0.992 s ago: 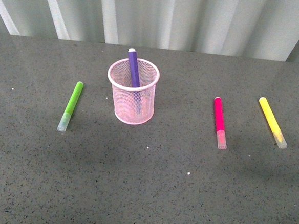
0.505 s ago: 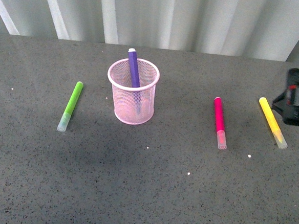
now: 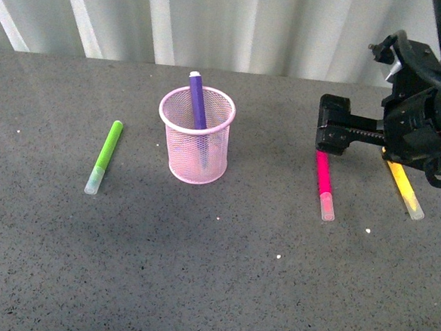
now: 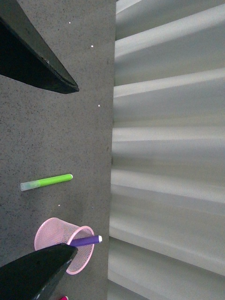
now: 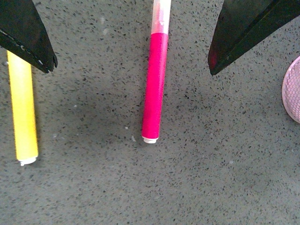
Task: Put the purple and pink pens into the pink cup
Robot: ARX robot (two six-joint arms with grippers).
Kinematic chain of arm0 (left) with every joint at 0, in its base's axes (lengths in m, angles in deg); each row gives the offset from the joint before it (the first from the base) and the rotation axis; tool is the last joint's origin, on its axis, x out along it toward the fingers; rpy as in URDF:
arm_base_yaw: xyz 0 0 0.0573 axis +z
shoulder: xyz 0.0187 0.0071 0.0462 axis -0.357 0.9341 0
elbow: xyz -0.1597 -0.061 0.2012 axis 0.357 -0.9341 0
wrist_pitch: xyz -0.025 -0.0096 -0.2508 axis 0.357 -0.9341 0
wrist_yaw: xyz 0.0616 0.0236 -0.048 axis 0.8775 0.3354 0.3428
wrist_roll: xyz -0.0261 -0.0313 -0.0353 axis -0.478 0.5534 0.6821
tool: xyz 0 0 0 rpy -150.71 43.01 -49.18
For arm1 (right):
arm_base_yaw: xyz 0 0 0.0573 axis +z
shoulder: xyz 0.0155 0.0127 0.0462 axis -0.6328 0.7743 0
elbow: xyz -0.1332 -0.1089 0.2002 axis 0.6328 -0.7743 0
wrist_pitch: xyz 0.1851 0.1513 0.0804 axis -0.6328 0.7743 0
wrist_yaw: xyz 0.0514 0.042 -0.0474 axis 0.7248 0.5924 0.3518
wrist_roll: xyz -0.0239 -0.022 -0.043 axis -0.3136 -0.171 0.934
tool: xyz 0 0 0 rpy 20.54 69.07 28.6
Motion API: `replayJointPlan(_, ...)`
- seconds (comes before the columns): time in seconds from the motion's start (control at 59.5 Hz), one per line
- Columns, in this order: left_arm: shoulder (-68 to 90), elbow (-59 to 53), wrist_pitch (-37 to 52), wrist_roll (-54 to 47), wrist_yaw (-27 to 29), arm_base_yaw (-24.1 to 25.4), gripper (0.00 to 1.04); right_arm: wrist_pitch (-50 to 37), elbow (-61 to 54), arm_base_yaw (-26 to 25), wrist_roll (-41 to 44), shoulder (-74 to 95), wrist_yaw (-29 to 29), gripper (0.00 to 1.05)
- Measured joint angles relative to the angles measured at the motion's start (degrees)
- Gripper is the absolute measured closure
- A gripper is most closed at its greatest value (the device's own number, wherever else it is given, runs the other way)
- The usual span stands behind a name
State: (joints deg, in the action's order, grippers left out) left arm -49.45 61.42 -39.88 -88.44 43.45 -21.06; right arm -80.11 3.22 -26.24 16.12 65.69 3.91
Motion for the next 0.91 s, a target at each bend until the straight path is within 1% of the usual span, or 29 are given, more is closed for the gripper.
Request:
replayJointPlan(0.286, 0.00, 0.00, 0.00, 0.00, 0.00, 0.00, 0.07, 1.01, 5.11, 0.02, 0.07, 6.43, -0.28, 0.07)
replayJointPlan(0.622, 0.00, 0.00, 0.00, 0.00, 0.00, 0.00, 0.07, 2.54, 10.08, -0.11, 0.07, 9.79, 0.87, 0.07)
replayJointPlan(0.908, 0.00, 0.00, 0.00, 0.00, 0.00, 0.00, 0.07, 3.56, 14.21, 0.20, 0.00, 13.09, 0.55, 0.07)
